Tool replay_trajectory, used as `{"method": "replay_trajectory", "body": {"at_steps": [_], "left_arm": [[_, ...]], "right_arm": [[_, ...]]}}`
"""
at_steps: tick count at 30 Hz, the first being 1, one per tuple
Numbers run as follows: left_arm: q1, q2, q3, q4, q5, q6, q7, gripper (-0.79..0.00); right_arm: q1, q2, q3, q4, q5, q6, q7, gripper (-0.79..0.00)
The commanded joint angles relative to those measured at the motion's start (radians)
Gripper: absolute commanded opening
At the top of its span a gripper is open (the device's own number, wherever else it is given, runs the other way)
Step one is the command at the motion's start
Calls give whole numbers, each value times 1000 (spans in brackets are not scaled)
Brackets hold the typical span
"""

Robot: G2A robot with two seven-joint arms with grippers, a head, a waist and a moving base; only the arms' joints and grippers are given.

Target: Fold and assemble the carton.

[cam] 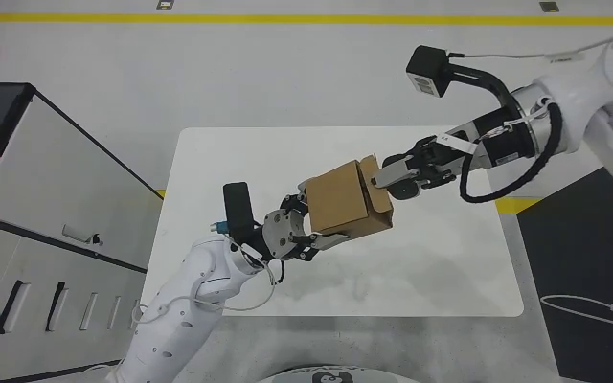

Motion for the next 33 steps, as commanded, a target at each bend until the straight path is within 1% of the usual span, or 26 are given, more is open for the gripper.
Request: {"method": "replay_trajectory", "body": {"at_steps": [1,13,23,28,33], "left_arm": [[0,0,0,0,2,-1,0,-785],[-2,2,6,-2,3,-2,-4,-785],[0,3,7,-5,6,5,-1,-785],[1,3,8,-5,5,3,1,-785],[2,4,8,-6,7,6,2,-785]], "right_arm": [[2,-3,-2,3,0,0,0,-702],[11,-18,-13,15,0,-2,2,-711],[19,-21,-22,13,-8,-1,1,-708],[23,-19,-25,12,-10,-1,1,-748],[26,-16,-25,9,-10,0,0,-767]]}}
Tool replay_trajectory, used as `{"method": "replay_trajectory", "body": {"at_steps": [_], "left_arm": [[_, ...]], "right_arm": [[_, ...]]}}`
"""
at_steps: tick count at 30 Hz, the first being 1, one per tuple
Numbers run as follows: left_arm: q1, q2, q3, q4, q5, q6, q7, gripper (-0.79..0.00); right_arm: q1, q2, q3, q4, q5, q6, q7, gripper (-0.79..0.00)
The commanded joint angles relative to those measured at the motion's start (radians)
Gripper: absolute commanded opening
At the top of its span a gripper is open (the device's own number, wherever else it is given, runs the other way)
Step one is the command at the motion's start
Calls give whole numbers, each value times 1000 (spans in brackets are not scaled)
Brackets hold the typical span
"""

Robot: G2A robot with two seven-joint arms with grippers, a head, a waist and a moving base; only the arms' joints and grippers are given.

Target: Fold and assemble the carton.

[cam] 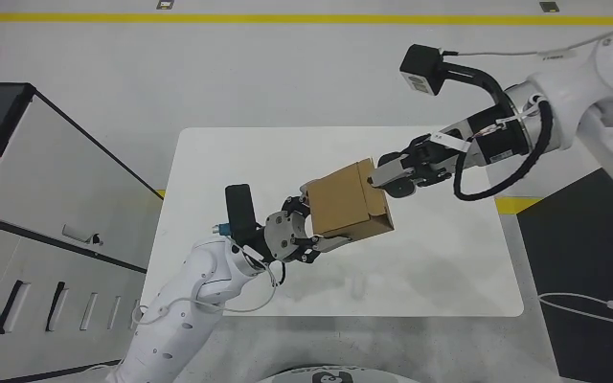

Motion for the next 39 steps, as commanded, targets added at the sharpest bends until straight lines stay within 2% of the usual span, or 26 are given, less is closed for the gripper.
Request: {"method": "replay_trajectory", "body": {"at_steps": [1,39], "left_arm": [[0,0,0,-1,3,0,0,-785],[4,7,-1,-7,-6,-5,-8,-785]], "right_arm": [[1,1,0,-1,0,0,0,-773],[36,4,-40,-16,-14,0,0,-785]]}}
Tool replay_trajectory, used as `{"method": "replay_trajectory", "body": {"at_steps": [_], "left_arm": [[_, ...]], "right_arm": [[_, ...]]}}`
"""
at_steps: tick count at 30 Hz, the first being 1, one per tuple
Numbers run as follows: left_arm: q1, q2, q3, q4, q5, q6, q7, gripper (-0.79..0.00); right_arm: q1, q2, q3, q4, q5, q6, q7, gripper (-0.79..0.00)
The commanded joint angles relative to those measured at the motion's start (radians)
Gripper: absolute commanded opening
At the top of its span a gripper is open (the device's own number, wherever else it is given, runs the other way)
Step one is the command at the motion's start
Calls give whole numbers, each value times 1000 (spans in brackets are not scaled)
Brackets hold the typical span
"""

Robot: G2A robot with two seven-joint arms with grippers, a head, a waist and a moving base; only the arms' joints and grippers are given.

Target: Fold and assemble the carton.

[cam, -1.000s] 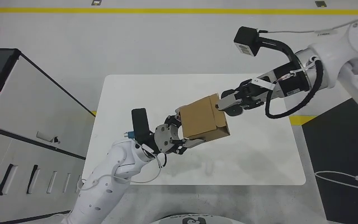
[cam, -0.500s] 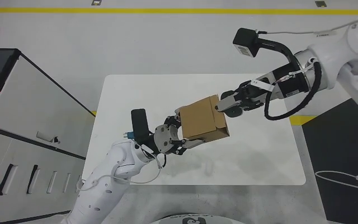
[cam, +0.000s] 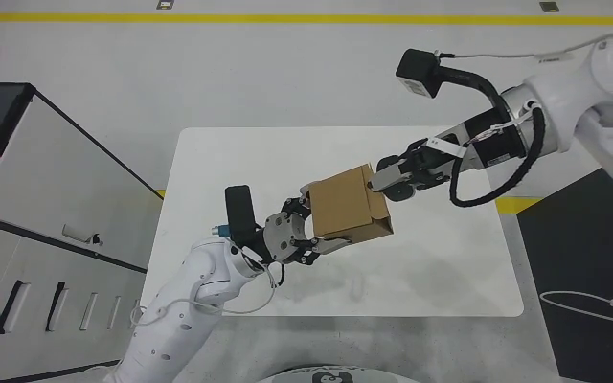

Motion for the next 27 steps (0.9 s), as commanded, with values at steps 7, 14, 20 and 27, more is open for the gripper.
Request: {"method": "replay_trajectory", "body": {"at_steps": [7,14,20,27], "left_arm": [[3,1,4,-7,5,4,-2,-785],[7,2,5,-10,1,10,-5,-785],[9,3,4,-14,-1,13,-10,-785],[9,4,3,-15,-5,13,-13,-785]], "right_arm": [[5,4,-5,-4,3,0,0,-785],[6,5,-5,-7,14,-5,5,-785],[3,7,0,-8,28,-11,11,-785],[2,7,2,-12,30,-11,11,-785]]}}
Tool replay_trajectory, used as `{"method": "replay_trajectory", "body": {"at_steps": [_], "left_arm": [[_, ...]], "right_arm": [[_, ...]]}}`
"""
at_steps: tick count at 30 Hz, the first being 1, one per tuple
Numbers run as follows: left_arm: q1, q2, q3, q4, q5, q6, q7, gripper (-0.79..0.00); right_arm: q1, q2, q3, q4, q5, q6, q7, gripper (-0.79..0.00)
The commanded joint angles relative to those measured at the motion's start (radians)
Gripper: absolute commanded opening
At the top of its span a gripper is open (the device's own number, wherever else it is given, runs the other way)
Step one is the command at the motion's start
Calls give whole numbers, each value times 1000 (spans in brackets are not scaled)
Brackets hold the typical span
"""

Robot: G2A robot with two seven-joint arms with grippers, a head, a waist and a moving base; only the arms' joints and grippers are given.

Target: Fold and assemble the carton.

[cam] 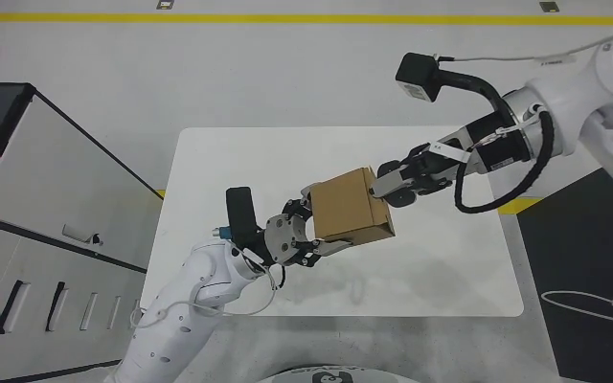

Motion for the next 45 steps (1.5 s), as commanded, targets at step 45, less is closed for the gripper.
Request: {"method": "replay_trajectory", "body": {"at_steps": [45], "left_arm": [[7,1,9,-3,-48,-13,37,-785]], "right_arm": [[-93,-21,98,-8,21,-18,-35,-785]]}}
